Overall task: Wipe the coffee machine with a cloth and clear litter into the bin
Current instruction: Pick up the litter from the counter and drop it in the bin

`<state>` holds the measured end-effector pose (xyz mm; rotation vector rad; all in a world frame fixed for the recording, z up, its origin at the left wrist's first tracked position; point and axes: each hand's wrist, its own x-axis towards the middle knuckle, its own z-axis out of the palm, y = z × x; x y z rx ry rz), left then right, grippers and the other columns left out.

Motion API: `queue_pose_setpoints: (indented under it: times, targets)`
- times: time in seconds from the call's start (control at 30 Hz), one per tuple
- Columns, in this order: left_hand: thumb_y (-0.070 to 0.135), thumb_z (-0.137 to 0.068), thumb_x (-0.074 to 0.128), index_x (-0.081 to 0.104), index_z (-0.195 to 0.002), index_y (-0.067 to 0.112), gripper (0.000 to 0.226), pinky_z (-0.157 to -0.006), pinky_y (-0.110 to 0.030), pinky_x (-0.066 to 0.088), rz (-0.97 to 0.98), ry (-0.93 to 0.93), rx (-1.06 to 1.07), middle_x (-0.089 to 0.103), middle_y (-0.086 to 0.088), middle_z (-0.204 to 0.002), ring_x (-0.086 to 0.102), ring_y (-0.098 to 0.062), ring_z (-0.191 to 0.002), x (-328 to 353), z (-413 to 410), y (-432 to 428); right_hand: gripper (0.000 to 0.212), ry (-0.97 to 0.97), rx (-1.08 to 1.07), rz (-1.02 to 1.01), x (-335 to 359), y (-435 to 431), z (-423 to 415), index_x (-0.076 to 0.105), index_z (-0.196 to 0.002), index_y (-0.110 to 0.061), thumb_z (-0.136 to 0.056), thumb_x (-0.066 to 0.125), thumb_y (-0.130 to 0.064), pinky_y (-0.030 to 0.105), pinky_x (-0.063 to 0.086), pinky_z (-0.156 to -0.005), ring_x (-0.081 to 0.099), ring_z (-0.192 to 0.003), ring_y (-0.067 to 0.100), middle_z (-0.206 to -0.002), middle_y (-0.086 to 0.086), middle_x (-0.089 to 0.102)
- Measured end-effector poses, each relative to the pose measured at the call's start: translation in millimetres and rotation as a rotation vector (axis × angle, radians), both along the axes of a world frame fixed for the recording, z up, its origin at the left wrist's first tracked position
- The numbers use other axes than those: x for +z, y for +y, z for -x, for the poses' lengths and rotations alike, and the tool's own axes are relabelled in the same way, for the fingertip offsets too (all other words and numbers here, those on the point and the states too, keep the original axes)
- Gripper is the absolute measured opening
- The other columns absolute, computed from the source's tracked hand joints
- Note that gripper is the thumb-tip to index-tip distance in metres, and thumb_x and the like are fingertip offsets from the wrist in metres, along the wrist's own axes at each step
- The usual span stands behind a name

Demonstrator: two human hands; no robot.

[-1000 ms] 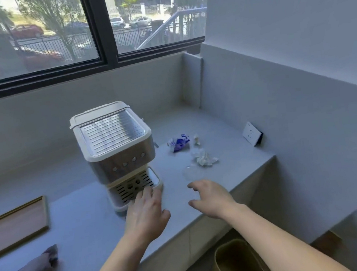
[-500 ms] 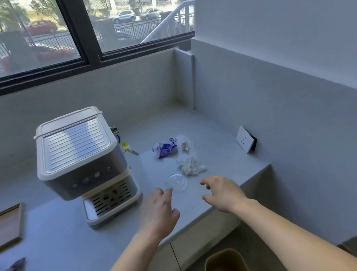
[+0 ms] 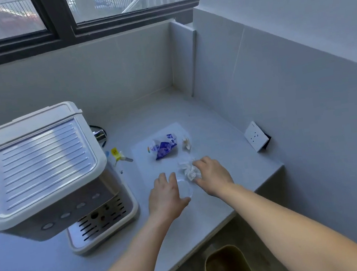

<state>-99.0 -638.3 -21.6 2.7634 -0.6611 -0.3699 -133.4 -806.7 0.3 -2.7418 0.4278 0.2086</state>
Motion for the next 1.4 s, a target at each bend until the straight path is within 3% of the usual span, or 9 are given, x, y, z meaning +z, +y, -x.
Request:
queue_pose_setpoints:
  times: [0.13, 0.23, 0.47, 0.63, 0.8, 1.07, 1.17, 1.27, 1.4]
  targets:
    - [0.067, -0.072, 0.07, 0.032, -0.144, 0.02, 0.094, -0.096, -0.04, 0.045, -0.045, 0.024, -0.023, 0.039, -0.006, -0.142, 0.04, -0.027, -0.129, -11, -9, -3, 0.049, 0.041, 0.028, 0.047, -10, 3, -21, 0.041, -0.144, -0.028, -0.096, 0.053, -0.03, 0.043, 0.049, -0.093, 0.038, -0.13, 0.027, -0.151, -0.002, 0.036]
    - [0.069, -0.07, 0.068, 0.035, -0.141, 0.02, 0.093, -0.093, -0.04, 0.043, -0.081, -0.001, -0.056, 0.045, -0.003, -0.136, 0.045, -0.026, -0.123, -20, -10, -2, 0.05, 0.093, 0.061, 0.061, -19, 2, -30, 0.04, -0.145, -0.03, -0.097, 0.052, -0.027, 0.042, 0.048, -0.095, 0.037, -0.131, 0.028, -0.153, -0.001, 0.034]
    - [0.048, -0.076, 0.062, 0.043, -0.132, 0.017, 0.067, -0.079, -0.036, 0.036, -0.116, -0.032, -0.11, 0.054, -0.004, -0.122, 0.047, -0.027, -0.11, -25, -20, -3, 0.031, 0.068, 0.039, 0.056, -38, -2, -18, 0.057, -0.123, -0.025, -0.094, 0.053, -0.014, 0.038, 0.048, -0.077, 0.05, -0.105, 0.031, -0.116, 0.006, 0.051]
    - [0.051, -0.072, 0.063, 0.036, -0.142, 0.015, 0.083, -0.083, -0.036, 0.042, -0.075, -0.024, -0.125, 0.053, -0.006, -0.123, 0.045, -0.028, -0.111, -28, -14, -1, 0.023, 0.031, 0.002, -0.002, -39, -6, 14, 0.061, -0.108, -0.017, -0.088, 0.053, -0.01, 0.042, 0.05, -0.075, 0.054, -0.092, 0.032, -0.103, 0.008, 0.052]
    - [0.056, -0.072, 0.063, 0.03, -0.149, 0.014, 0.093, -0.087, -0.036, 0.047, 0.02, -0.024, -0.063, 0.054, -0.005, -0.129, 0.045, -0.026, -0.116, -24, 4, 1, 0.025, -0.065, -0.116, -0.083, -34, -21, 51, 0.064, -0.11, -0.017, -0.09, 0.05, -0.011, 0.033, 0.045, -0.071, 0.056, -0.088, 0.028, -0.1, 0.006, 0.054]
    - [0.053, -0.074, 0.067, 0.031, -0.149, 0.014, 0.091, -0.089, -0.032, 0.045, 0.084, -0.082, -0.036, 0.054, -0.004, -0.131, 0.044, -0.025, -0.118, -7, 79, -20, 0.027, -0.145, -0.125, -0.169, -30, -43, 125, 0.066, -0.111, -0.019, -0.089, 0.054, -0.009, 0.033, 0.045, -0.07, 0.058, -0.086, 0.026, -0.101, 0.004, 0.055]
    - [0.05, -0.074, 0.068, 0.033, -0.149, 0.013, 0.091, -0.09, -0.033, 0.046, 0.117, -0.101, -0.016, 0.054, -0.005, -0.132, 0.044, -0.025, -0.121, -4, 122, -30, 0.03, -0.183, -0.12, -0.209, -31, -51, 162, 0.067, -0.111, -0.02, -0.086, 0.055, -0.007, 0.028, 0.038, -0.067, 0.057, -0.086, 0.023, -0.101, 0.002, 0.056]
    - [0.049, -0.074, 0.069, 0.034, -0.149, 0.014, 0.09, -0.091, -0.034, 0.048, 0.157, -0.128, -0.002, 0.054, -0.004, -0.133, 0.044, -0.024, -0.122, -8, 172, -38, 0.029, -0.204, -0.112, -0.262, -38, -58, 207, 0.066, -0.109, -0.022, -0.086, 0.056, -0.008, 0.029, 0.044, -0.068, 0.057, -0.083, 0.021, -0.101, 0.001, 0.055]
    - [0.048, -0.072, 0.072, 0.037, -0.147, 0.013, 0.09, -0.092, -0.032, 0.047, 0.18, -0.128, -0.033, 0.055, -0.003, -0.132, 0.046, -0.024, -0.121, -27, 234, -49, 0.027, -0.17, -0.122, -0.294, -61, -70, 261, 0.065, -0.111, -0.023, -0.088, 0.057, -0.01, 0.026, 0.04, -0.068, 0.055, -0.083, 0.02, -0.1, -0.001, 0.053]
